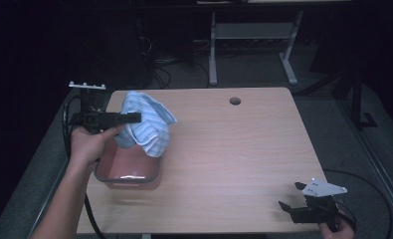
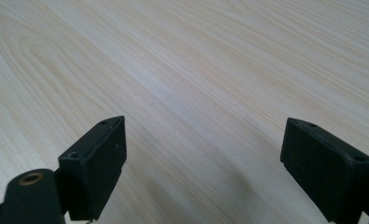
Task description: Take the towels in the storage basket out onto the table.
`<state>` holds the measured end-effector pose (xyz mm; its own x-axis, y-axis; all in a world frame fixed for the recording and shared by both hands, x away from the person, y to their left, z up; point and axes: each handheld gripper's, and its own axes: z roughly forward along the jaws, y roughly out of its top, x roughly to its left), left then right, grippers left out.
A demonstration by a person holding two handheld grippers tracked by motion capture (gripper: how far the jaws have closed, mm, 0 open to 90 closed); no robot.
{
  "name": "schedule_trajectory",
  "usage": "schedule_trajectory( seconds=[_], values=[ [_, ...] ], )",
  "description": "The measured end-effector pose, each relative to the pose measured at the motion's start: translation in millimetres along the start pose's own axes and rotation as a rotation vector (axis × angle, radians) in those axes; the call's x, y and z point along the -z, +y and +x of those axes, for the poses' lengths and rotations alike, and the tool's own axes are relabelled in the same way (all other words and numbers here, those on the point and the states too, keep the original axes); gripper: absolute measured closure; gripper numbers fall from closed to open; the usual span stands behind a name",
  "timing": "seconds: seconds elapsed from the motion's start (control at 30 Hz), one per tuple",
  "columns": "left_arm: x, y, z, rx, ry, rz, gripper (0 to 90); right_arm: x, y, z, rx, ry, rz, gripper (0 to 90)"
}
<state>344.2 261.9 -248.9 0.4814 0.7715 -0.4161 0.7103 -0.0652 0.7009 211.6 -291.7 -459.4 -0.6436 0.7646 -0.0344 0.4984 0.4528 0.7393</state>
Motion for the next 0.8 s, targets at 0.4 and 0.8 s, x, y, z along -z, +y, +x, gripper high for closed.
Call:
schedule_trajectory(
  seconds=[0.4, 0.8],
  values=[
    [-16.7, 13.9, -24.8, -0.05, -0.033, 0.026, 64.5, -0.1, 1.0, -0.6, 0.0, -0.003, 0.0, 13.8],
    [-43.8, 21.9, -44.6, -0.083, -0.04, 0.062, 64.5, -1.1, 1.4, -1.5, -0.003, -0.003, -0.003, 13.8]
  ],
)
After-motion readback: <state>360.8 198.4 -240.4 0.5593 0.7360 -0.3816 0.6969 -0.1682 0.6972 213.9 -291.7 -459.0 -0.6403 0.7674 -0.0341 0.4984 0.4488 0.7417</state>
